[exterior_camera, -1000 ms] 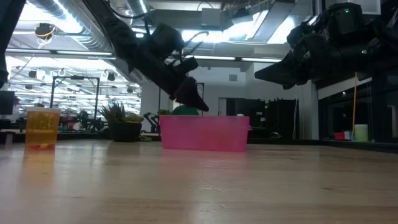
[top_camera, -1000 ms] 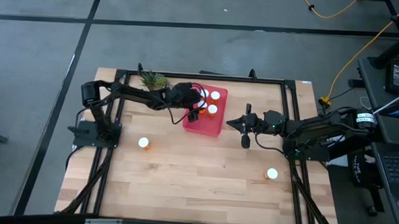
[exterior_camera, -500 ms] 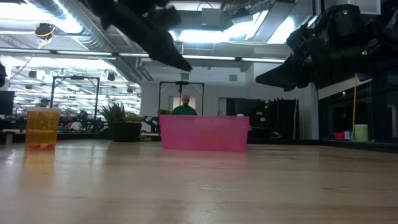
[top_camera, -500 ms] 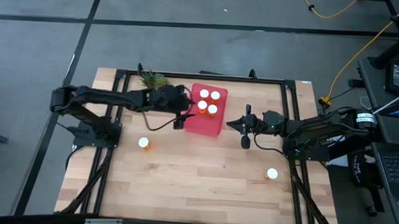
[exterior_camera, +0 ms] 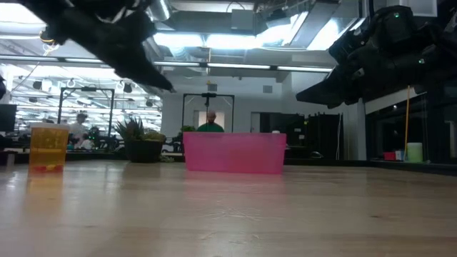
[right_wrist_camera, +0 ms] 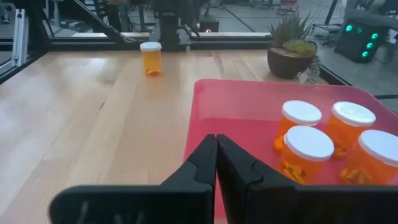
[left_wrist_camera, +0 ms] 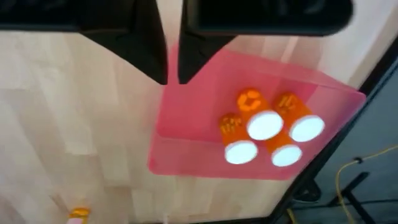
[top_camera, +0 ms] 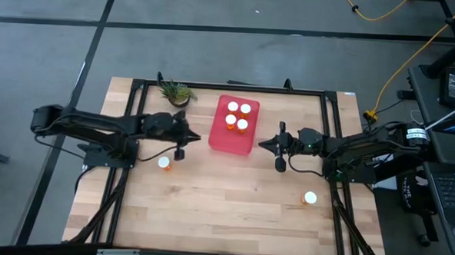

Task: Pick and place pill bottles into a basket
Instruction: Put the orange pill bottle into the red bin

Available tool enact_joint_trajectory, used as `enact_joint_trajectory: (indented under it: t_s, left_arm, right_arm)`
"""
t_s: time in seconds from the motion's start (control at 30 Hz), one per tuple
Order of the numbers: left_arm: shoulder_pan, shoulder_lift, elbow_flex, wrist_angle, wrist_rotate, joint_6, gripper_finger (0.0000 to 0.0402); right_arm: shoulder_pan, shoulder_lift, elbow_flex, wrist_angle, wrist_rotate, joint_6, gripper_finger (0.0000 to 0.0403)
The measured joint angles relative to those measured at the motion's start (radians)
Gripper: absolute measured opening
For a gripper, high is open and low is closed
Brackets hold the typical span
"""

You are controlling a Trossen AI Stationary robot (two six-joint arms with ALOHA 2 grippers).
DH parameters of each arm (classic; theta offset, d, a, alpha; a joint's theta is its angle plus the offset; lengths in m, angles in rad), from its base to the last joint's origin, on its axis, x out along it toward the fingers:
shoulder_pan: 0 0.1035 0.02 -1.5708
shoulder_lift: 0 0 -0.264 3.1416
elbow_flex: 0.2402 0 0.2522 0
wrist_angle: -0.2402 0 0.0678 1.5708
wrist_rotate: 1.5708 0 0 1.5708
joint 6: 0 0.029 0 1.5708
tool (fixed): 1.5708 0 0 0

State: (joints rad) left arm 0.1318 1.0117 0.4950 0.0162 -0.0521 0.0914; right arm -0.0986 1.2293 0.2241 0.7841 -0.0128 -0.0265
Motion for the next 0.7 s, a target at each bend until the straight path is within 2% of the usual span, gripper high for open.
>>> enact_joint_trajectory:
  t_s: [0.1,0.2,0.33,0.53,0.7]
  left_arm:
    - [-0.012,-0.073,-0.04,-0.01,0.0,-0.005,0.0006]
    - [-0.031,-0.132,-0.044,-0.079,-0.008,-0.106,0.0004]
    - [-0.084,-0.192,-0.015,-0.308,-0.012,-0.237,0.0002]
    - [-0.196,-0.231,0.031,-0.502,-0.037,-0.441,0.0002]
    - [-0.288,-0.227,0.123,-0.648,-0.033,-0.579,0.0002]
  right_arm:
    - [0.0,0.0,0.0,-0.002,0.0,-0.003,0.0016]
    - [0.0,0.0,0.0,-0.002,0.0,-0.004,0.0016]
    - [0.0,0.0,0.0,-0.002,0.0,-0.004,0.0016]
    - [0.0,0.0,0.0,0.0,0.001,-0.009,0.0016]
    - [-0.002,0.0,0.0,0.023,0.004,-0.037,0.0016]
